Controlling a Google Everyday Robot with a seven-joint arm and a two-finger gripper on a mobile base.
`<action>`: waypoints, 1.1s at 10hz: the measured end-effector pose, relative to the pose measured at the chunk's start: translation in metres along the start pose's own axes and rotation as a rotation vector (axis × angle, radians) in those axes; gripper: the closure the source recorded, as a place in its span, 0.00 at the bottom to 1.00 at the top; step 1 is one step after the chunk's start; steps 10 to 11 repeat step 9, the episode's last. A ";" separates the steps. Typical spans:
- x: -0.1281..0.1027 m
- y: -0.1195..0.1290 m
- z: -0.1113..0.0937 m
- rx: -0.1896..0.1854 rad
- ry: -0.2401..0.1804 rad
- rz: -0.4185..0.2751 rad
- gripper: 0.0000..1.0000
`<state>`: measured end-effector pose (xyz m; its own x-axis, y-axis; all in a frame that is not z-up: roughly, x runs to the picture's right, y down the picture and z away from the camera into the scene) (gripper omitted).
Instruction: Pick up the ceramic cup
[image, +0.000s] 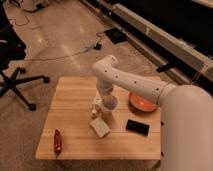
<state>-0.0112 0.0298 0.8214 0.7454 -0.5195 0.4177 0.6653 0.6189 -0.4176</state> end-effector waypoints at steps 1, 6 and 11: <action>-0.002 -0.001 -0.009 -0.001 0.005 -0.001 1.00; -0.024 0.000 -0.043 0.026 0.010 -0.005 1.00; -0.025 -0.001 -0.049 0.023 0.014 -0.010 1.00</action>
